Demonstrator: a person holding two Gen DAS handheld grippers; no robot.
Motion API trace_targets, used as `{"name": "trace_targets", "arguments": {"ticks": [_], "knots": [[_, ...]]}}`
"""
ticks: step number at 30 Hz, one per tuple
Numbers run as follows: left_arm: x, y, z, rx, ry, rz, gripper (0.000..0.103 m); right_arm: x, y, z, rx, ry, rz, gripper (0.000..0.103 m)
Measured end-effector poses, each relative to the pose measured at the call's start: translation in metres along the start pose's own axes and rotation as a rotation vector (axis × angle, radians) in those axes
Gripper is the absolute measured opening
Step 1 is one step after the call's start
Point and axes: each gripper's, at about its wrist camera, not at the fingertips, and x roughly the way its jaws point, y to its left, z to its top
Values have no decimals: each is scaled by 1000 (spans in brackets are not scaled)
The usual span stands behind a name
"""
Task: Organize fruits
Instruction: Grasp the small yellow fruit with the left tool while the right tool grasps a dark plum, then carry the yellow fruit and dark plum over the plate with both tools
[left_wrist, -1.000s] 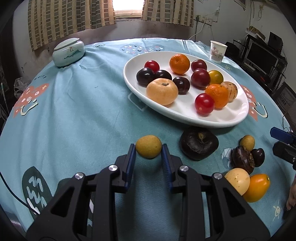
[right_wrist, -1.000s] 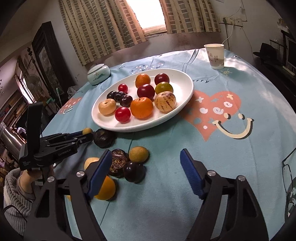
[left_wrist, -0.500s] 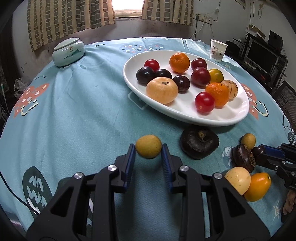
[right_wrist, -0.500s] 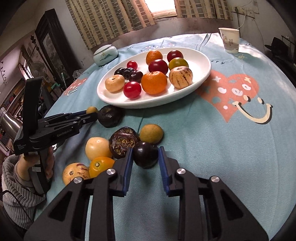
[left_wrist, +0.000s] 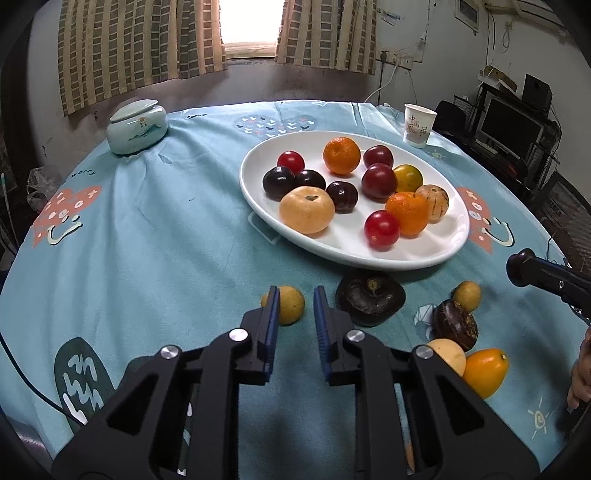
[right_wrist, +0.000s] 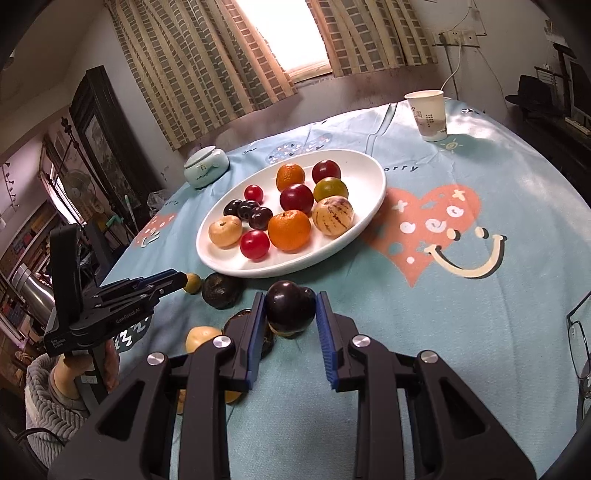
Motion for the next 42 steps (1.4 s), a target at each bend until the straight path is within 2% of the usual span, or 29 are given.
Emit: {"name": "trace_targets", "arguments": {"ticks": [5,8,10,14,16,17,20,24,27,31,36,39,42], "knots": [[6,-2,-6,11,41,2,19,1,0,0,1,9,-2,28],[8,-4,-7,29,47,14,35,1,1,-1,-3,12,-1,28],[13,-3,-8,31,61,44,38,2,2,-2,-6,14,0,28],[24,9,-3,-20,83,15,38,2,3,-2,-9,17,-1,28],[29,12,0,-31,93,4,34,3,3,-2,-8,18,-2,28],[31,12,0,-31,97,4,30,3,2,-2,-6,19,-2,28],[28,6,-2,-3,93,2,29,3,2,-2,-6,18,-3,28],[12,-3,-2,18,36,12,29,3,0,-2,-4,14,-7,28],[-11,-7,9,11,-35,3,29,1,-1,1,1,2,-11,28],[-37,-17,44,17,-102,-23,29,-10,8,33,-18,-51,-11,28],[-62,-33,95,19,-214,-11,29,-45,40,102,-105,-209,-27,28],[-57,-46,108,18,-232,-28,29,-48,52,130,-124,-274,-24,28],[-30,-54,111,18,-197,-48,29,-23,55,144,-129,-270,-16,28]]}}
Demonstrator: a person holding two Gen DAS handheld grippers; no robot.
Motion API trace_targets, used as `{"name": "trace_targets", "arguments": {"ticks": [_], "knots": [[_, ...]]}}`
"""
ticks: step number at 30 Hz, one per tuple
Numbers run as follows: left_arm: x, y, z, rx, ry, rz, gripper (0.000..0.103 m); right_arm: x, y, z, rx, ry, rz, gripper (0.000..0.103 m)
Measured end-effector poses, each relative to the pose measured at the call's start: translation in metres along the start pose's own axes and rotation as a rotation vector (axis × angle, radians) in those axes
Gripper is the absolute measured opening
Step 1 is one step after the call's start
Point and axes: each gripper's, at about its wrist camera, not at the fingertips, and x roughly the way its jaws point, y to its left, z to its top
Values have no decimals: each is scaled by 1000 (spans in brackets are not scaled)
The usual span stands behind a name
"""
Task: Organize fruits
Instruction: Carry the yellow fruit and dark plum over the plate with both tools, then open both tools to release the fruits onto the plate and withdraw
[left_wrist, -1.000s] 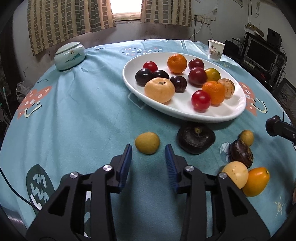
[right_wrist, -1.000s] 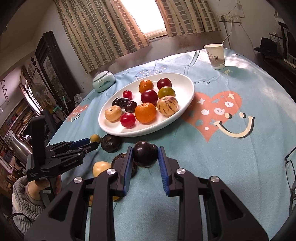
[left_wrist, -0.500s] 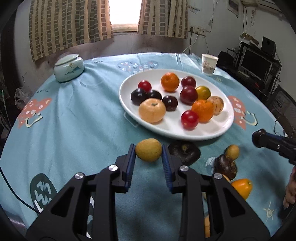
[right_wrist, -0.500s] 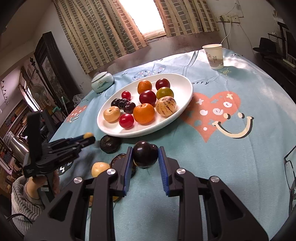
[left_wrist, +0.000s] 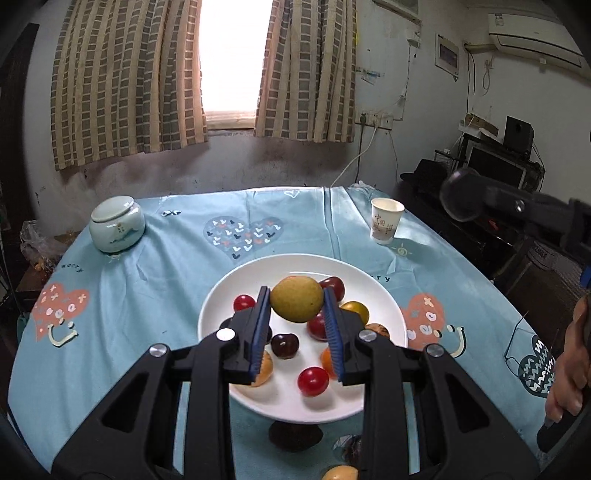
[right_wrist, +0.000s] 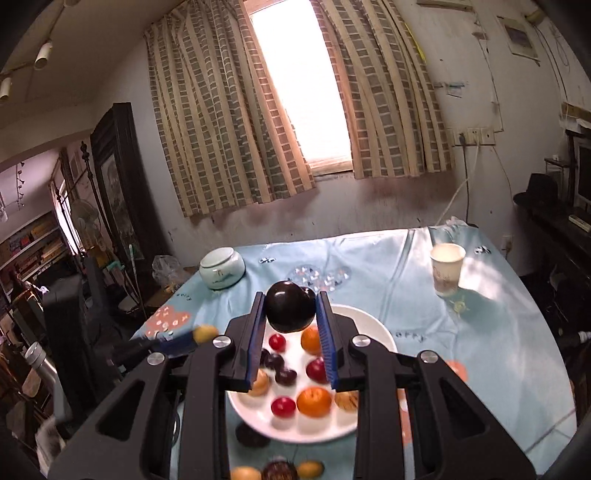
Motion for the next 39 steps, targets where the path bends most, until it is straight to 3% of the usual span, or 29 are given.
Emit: {"name": "trace_targets", "arguments": {"ticks": [3,8,13,25,28,35,39], "knots": [[38,2,-4,-3,68,6,29,41,-13,-9,22,65,-1,28],[93,17,-8,-45,161,-4,29,103,-53,-37,76,225,-79,28],[122,27,-16,-70,215,-11,29,127,-70,-58,91,295,-121,28],[140,33,-19,-81,240,2,31,144,-76,-66,77,305,-153,28],[138,32,-19,-75,226,13,45,143,-77,-66,78,306,-158,28],[131,32,-17,-73,204,28,55,143,-77,-65,70,310,-182,29],[127,34,-16,-85,199,29,56,141,-77,-65,73,306,-186,29]]}}
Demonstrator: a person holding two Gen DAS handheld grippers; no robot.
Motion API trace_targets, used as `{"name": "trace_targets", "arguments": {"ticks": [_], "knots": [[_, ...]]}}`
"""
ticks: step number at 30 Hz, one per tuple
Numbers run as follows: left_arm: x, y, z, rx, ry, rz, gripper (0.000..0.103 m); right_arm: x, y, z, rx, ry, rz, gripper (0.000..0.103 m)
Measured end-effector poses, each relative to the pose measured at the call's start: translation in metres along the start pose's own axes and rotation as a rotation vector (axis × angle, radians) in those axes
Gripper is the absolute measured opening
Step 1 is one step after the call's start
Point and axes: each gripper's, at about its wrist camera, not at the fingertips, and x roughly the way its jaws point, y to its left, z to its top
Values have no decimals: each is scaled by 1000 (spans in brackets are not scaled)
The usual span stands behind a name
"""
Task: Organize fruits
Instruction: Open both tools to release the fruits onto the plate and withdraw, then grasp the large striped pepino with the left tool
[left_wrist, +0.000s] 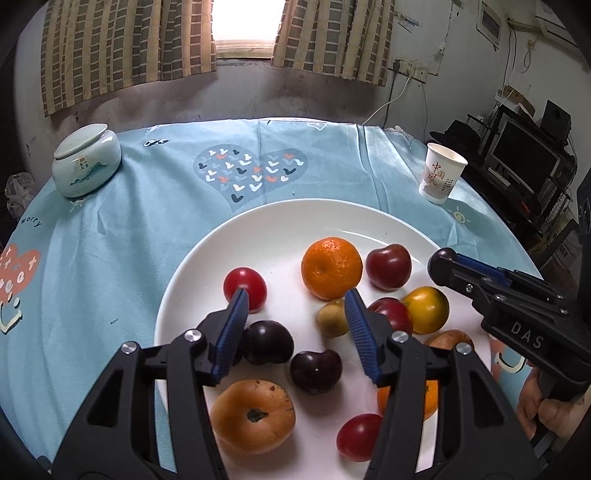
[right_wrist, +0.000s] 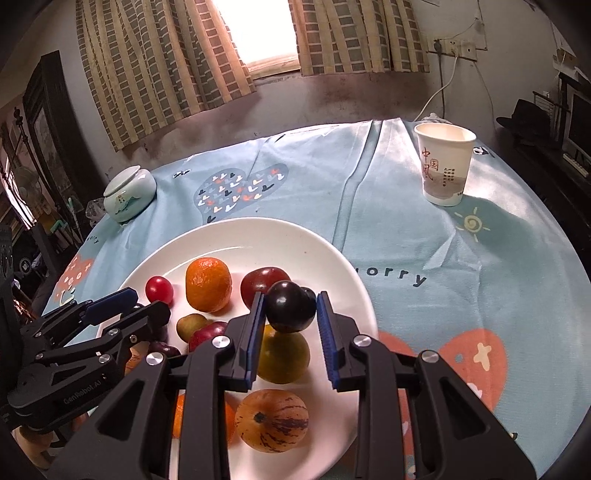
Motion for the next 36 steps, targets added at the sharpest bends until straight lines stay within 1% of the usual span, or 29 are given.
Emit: {"name": "trace_targets", "arguments": {"ticks": [6,7,9,10,14,16,18,21,22,23,24,25,27,29,30,31,32,33,35,36], "knots": [[-4,2,1,-4,-5,-1,57,-7,0,2,6,-19,2,32],[-4,2,1,-4,-6,-1,57,-8,0,4,6,-22,0,41],[-5,2,1,-4,-7,-3,58,-15,0,4,5,-59,-13,66],[-6,2,1,-4,-9,-3,58,-19,1,5,-1,-77,-18,66],[-9,1,2,-2,-13,-4,59,-28,2,10,1,-99,-5,67],[-11,1,3,0,-19,-1,61,-35,5,12,1,-111,8,67],[-17,2,3,0,-31,4,67,-44,8,15,7,-128,26,67],[-31,5,2,-4,-52,18,68,-58,14,17,15,-143,62,68],[-36,6,1,-7,-57,18,69,-64,16,18,18,-148,75,74],[-43,8,-1,-13,-64,18,74,-70,20,18,19,-152,83,78],[-48,10,-3,-18,-71,19,80,-76,24,17,15,-158,86,88],[-55,11,-7,-21,-78,22,80,-84,28,15,6,-174,89,94],[-67,13,-15,-23,-81,29,80,-99,37,10,-17,-200,92,96],[-78,18,-29,-33,-82,25,81,-111,44,2,-31,-201,103,97],[-84,21,-38,-52,-83,23,84,-118,44,-9,-29,-205,116,99],[-89,23,-45,-68,-76,20,85,-123,42,-19,-18,-217,128,102],[-94,23,-51,-75,-71,8,85,-126,39,-29,-1,-223,134,102],[-101,23,-59,-72,-73,-6,86,-127,37,-39,14,-207,134,102],[-114,17,-76,-47,-78,0,89,-126,32,-60,21,-174,134,102],[-122,13,-90,-18,-85,6,91,-125,29,-71,25,-160,118,102]]}}
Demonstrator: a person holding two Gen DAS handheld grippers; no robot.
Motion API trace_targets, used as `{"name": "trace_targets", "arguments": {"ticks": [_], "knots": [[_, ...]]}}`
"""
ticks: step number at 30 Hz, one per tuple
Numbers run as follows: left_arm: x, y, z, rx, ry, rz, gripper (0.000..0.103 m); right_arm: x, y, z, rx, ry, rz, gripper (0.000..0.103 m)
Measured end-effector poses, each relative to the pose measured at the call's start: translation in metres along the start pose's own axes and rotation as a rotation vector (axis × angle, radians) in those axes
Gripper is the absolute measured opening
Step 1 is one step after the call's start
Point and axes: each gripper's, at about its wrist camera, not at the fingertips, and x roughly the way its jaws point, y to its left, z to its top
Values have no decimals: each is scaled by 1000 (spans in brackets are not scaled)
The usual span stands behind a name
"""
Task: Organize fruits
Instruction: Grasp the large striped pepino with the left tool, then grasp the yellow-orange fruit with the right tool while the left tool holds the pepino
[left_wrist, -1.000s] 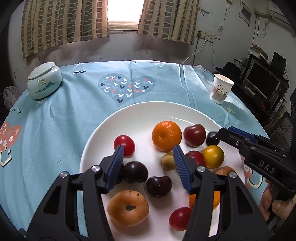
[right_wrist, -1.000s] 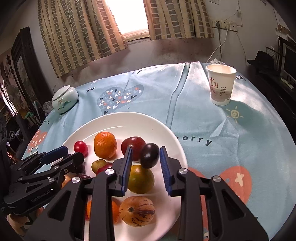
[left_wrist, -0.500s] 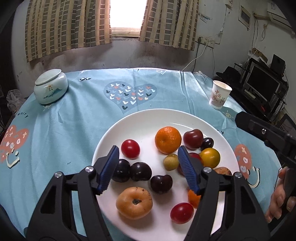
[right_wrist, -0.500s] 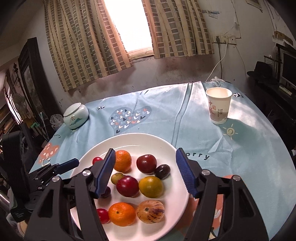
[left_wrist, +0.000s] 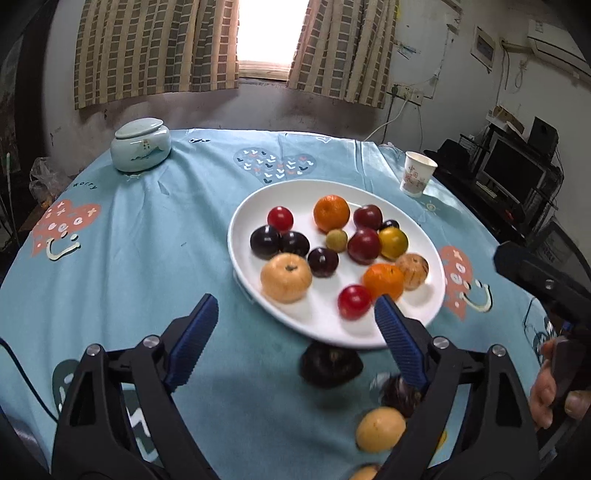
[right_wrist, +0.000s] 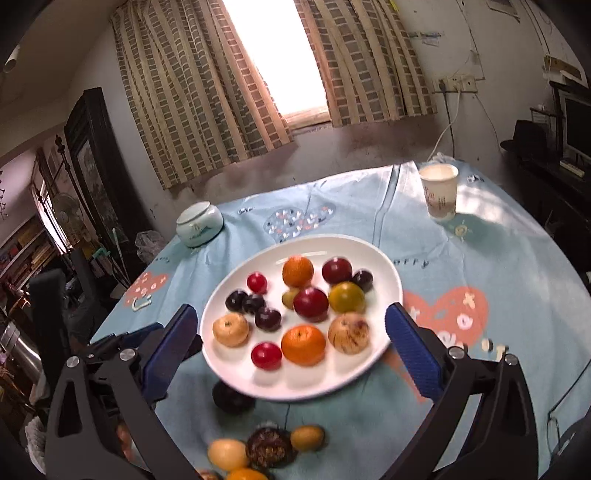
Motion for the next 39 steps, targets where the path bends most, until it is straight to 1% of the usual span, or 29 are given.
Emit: {"name": "trace_targets", "arguments": {"ticks": [2,3,7,10,12,14,17,20,23,29,31,32,33,34,35,39], "knots": [[-11,-5,-25,43,5,18,91,0,-6,-17,8,67,-48,102],[-16,-7,-37,64,14,25,91,-3,-9,-25,14,83,-50,102],[-28,-20,-73,163,65,-13,91,-21,-20,-45,46,78,-60,102],[-44,-24,-76,186,26,-55,94,-30,-37,-53,114,67,-65,102],[-44,-27,-80,195,52,-84,96,-32,-48,-56,168,75,-51,102],[-45,-33,-86,219,74,-96,96,-32,-54,-57,200,85,-33,102],[-46,-45,-94,268,97,-113,97,-31,-51,-57,189,92,-31,102],[-39,-53,-97,302,133,-83,97,-31,-46,-58,169,96,-27,102],[-34,-52,-98,292,158,-72,97,-31,-47,-59,170,97,-26,102],[-32,-51,-99,277,170,-72,95,-31,-45,-60,170,108,-21,102],[-33,-53,-99,281,171,-78,84,-30,-44,-60,167,109,-19,102],[-32,-54,-100,282,175,-84,70,-30,-44,-60,166,110,-18,102],[-31,-55,-100,282,184,-91,59,-31,-44,-60,165,110,-20,102],[-30,-56,-101,281,196,-110,55,-30,-44,-60,166,110,-20,102],[-28,-57,-102,282,209,-128,47,-30,-44,-60,166,111,-19,102],[-30,-60,-104,288,205,-131,46,-31,-43,-60,162,107,-18,102]]}}
